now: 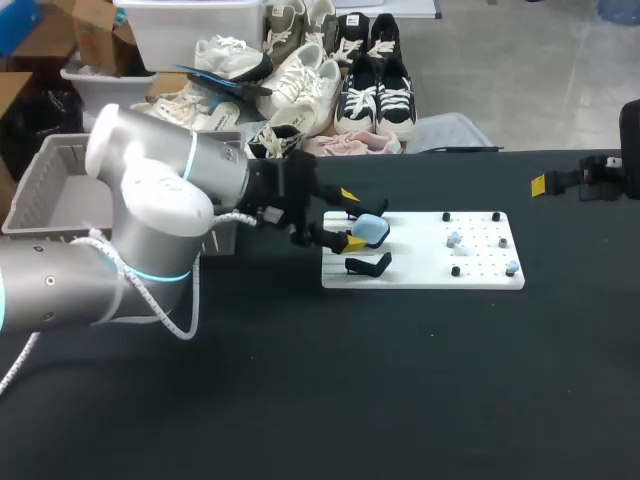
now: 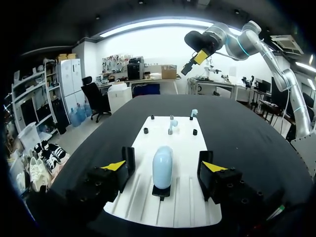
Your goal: Pick up each earbud case from the left stands, insert the matching earbuds, close the lid, and place the case in the box.
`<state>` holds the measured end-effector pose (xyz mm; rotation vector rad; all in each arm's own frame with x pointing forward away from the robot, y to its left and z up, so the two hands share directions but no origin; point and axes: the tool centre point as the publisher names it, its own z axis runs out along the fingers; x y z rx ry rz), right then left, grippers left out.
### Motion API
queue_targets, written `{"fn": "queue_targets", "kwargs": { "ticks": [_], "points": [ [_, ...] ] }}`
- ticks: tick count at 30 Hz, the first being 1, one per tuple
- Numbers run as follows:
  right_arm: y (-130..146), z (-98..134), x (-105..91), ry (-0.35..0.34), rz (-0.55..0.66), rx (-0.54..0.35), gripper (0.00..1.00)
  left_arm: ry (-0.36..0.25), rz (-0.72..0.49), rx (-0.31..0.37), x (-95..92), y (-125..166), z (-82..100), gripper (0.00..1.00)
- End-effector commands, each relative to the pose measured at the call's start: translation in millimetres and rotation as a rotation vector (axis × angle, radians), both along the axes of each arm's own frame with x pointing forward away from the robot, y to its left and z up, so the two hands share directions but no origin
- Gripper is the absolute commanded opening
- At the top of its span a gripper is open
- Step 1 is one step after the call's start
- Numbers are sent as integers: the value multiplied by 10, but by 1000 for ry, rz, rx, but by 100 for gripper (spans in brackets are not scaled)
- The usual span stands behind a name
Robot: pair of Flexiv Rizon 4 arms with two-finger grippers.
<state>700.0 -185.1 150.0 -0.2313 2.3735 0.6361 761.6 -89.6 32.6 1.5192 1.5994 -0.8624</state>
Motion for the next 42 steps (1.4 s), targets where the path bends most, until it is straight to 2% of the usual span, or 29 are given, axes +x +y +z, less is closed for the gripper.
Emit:
{"fn": "queue_targets", "kwargs": {
  "ticks": [1,32,42],
  "points": [
    [0,0,0,0,0,0,100,9,-11,8,41,-33,-20,100],
    [0,0,0,0,0,0,100,21,-34,4,61,-56,-136,100],
    [0,0,0,0,0,0,100,27,-39,-2,62,-62,-155,84]
  ]
}}
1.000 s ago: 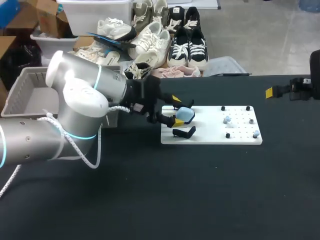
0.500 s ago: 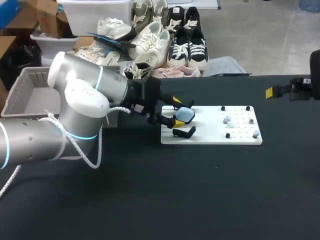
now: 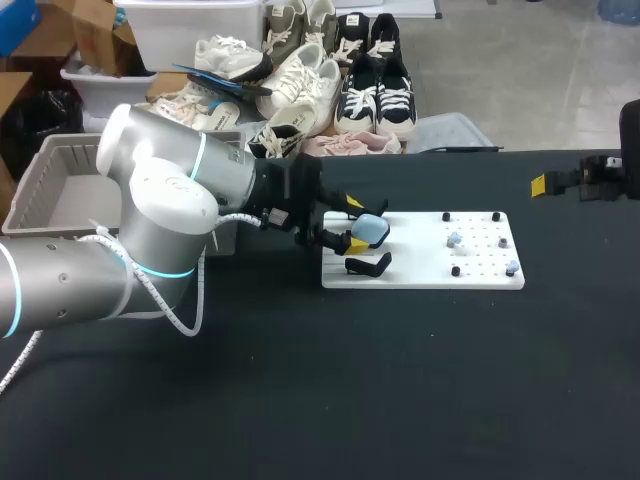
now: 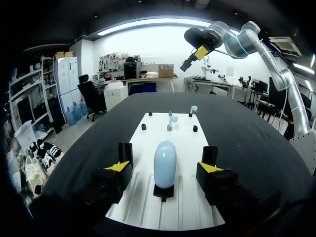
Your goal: Pick up each earbud case from the left stands, insert the matching earbuds, close the lid, and place the case in the box.
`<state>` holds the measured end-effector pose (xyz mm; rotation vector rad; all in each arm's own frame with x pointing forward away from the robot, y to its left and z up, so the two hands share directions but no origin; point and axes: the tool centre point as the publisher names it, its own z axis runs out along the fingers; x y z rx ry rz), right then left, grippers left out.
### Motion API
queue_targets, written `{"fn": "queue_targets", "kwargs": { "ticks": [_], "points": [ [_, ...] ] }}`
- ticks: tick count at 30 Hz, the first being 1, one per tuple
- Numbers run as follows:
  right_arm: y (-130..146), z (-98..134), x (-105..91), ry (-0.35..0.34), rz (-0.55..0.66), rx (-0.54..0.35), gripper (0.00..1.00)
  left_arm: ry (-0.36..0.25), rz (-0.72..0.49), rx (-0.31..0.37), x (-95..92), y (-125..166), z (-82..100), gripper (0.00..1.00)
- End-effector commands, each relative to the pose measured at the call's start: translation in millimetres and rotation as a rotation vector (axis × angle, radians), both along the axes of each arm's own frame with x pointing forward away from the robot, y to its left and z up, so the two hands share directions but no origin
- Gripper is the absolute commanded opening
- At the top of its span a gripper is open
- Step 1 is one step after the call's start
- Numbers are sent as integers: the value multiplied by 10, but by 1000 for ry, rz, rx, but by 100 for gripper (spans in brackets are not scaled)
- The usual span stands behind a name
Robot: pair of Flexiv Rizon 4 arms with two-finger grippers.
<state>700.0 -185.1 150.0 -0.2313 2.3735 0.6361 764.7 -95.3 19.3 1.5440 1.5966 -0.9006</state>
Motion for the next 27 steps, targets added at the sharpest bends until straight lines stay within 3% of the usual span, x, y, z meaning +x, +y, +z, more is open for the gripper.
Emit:
{"fn": "queue_targets", "kwargs": {
  "ticks": [1,10,20,27],
  "points": [
    [0,0,0,0,0,0,100,3,-8,-3,30,-5,-22,83],
    [0,0,0,0,0,0,100,6,-12,1,29,-16,-29,73],
    [0,0,0,0,0,0,100,12,-13,-3,48,-41,-51,72],
    [0,0,0,0,0,0,100,18,-21,-7,49,-56,-63,56]
  ]
}}
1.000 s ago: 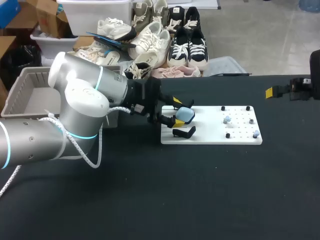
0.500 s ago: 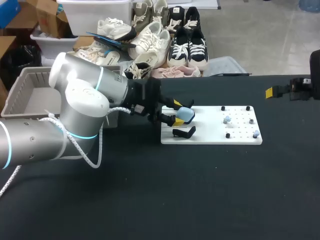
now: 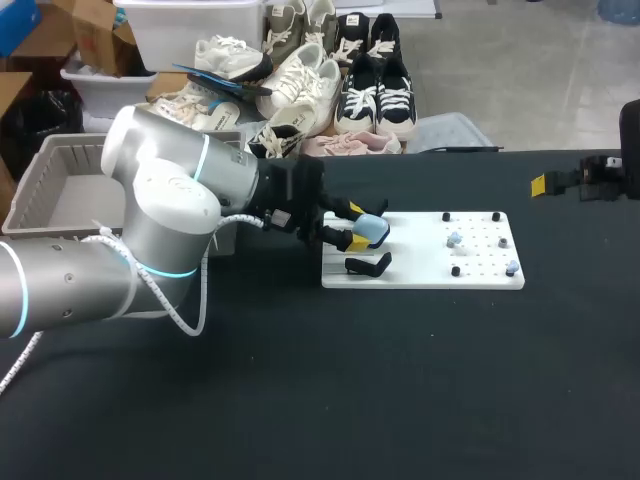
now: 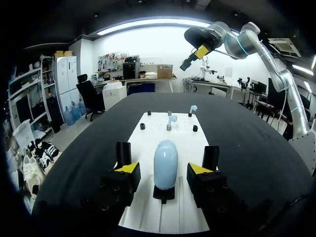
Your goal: Pick up each earbud case from the left stands, insert the matching earbuds, close the lid, and place the case in the box.
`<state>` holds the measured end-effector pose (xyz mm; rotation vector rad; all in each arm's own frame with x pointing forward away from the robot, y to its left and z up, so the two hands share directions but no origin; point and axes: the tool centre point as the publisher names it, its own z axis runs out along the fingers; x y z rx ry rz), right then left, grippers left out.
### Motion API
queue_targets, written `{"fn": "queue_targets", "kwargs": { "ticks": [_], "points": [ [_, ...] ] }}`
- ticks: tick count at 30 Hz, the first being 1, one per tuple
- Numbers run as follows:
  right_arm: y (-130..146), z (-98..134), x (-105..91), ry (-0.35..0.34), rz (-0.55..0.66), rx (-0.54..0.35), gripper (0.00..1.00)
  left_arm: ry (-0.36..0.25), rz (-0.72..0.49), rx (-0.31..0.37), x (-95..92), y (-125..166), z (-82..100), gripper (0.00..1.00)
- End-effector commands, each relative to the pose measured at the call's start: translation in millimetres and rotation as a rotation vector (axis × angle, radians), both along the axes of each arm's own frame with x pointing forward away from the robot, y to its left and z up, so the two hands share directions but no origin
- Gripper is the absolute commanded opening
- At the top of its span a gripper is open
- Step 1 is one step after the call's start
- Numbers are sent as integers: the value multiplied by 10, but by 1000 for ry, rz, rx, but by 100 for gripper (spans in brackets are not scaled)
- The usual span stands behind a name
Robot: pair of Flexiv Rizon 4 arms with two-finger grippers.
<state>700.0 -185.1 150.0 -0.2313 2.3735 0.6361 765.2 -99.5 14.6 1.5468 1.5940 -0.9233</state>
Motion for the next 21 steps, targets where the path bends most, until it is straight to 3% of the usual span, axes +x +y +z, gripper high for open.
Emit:
{"fn": "queue_targets", "kwargs": {
  "ticks": [1,18,20,21],
  "points": [
    [0,0,0,0,0,0,100,5,-10,0,44,-15,-16,56],
    [0,0,0,0,0,0,100,12,-22,-2,16,-39,-25,45],
    [0,0,0,0,0,0,100,12,-22,-3,14,-42,-26,35],
    [0,0,0,0,0,0,100,13,-22,-5,13,-43,-27,36]
  ]
}}
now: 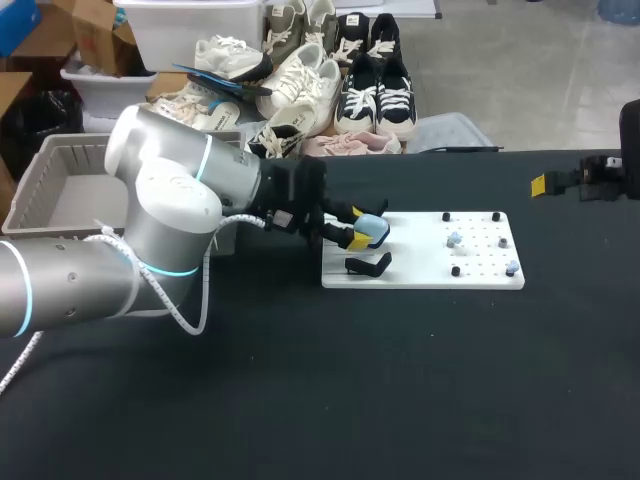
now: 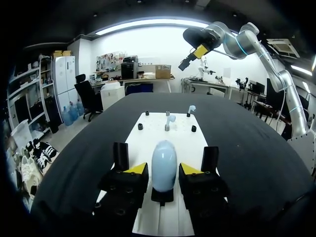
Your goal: Pick up each earbud case from the left stands, insert the matching earbuds, close the lid, and place the case in the box.
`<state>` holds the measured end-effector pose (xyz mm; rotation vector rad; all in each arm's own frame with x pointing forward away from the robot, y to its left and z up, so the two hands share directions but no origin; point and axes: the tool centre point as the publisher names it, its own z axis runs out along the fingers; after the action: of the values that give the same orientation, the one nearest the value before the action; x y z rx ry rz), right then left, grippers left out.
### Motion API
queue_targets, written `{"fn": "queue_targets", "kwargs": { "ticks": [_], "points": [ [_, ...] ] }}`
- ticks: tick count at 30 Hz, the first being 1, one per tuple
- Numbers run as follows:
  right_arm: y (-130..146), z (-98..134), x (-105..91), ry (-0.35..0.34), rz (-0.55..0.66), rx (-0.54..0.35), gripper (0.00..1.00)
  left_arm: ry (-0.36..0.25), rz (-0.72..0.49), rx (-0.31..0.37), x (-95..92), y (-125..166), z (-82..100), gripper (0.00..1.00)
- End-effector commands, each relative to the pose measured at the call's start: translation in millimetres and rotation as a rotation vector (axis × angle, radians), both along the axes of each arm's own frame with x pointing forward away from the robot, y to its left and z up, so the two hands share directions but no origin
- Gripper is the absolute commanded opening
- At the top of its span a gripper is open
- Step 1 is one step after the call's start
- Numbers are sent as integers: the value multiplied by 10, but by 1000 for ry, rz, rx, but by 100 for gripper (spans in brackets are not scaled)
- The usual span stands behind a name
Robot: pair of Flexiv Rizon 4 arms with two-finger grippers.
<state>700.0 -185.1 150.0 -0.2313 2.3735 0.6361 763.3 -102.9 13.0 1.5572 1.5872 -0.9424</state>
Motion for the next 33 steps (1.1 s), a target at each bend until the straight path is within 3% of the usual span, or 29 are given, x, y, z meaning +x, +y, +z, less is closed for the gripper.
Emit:
{"fn": "queue_targets", "kwargs": {
  "ticks": [1,11,18,27,33],
  "points": [
    [0,0,0,0,0,0,100,4,-6,0,31,-10,-11,35],
    [0,0,0,0,0,0,100,6,-6,2,29,-12,-15,25],
    [0,0,0,0,0,0,100,6,-7,-2,25,-12,-10,1],
    [0,0,0,0,0,0,100,-4,6,-19,8,1,34,0],
    [0,0,0,0,0,0,100,-9,41,-66,29,37,94,0]
  ]
}}
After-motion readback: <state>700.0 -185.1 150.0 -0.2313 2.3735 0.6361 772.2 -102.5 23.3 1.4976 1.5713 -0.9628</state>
